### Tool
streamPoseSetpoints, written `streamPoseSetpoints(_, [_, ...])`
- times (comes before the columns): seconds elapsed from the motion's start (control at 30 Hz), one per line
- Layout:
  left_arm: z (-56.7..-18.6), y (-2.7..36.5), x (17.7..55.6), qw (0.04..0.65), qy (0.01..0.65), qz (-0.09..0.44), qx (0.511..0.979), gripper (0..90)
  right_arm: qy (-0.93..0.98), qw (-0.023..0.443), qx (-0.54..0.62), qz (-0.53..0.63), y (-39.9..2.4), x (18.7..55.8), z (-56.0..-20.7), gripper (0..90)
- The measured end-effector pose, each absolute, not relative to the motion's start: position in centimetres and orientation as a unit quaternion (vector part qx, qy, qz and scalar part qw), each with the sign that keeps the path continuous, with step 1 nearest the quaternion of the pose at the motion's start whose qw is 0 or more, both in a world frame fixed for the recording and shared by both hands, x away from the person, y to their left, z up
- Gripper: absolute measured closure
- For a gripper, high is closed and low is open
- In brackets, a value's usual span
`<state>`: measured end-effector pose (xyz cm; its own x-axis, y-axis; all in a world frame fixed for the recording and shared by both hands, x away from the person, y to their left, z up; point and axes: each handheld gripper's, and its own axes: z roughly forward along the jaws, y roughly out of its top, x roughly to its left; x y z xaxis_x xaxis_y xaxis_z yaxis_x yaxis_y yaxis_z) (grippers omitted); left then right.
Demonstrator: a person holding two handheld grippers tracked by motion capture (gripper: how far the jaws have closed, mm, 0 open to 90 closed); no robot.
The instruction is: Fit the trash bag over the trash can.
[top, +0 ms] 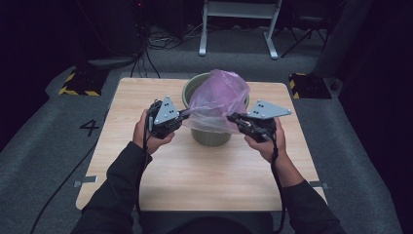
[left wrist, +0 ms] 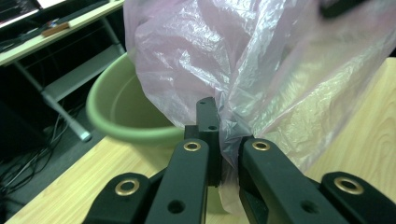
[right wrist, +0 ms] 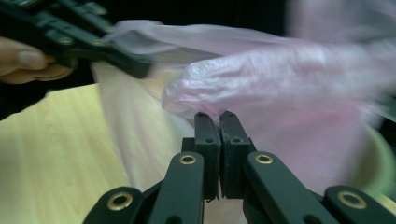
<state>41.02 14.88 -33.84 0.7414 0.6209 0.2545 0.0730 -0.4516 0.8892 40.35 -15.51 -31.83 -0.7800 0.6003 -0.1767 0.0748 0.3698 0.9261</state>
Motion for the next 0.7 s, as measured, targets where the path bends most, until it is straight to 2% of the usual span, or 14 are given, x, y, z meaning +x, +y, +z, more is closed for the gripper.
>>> streamPoseSetpoints(0.4, [-34.7,17.9,41.7,0.469,0.251,0.275,0.801,89.6,0.740,0.270,0.311,0.531,-21.6,42.9,-31.7,88.6])
streamPoseSetpoints(0.7, [-36.1,18.1,40.8,0.484,0.233,0.244,0.808,88.6,0.746,0.234,0.351,0.515,-23.0,44.4,-34.1,88.7])
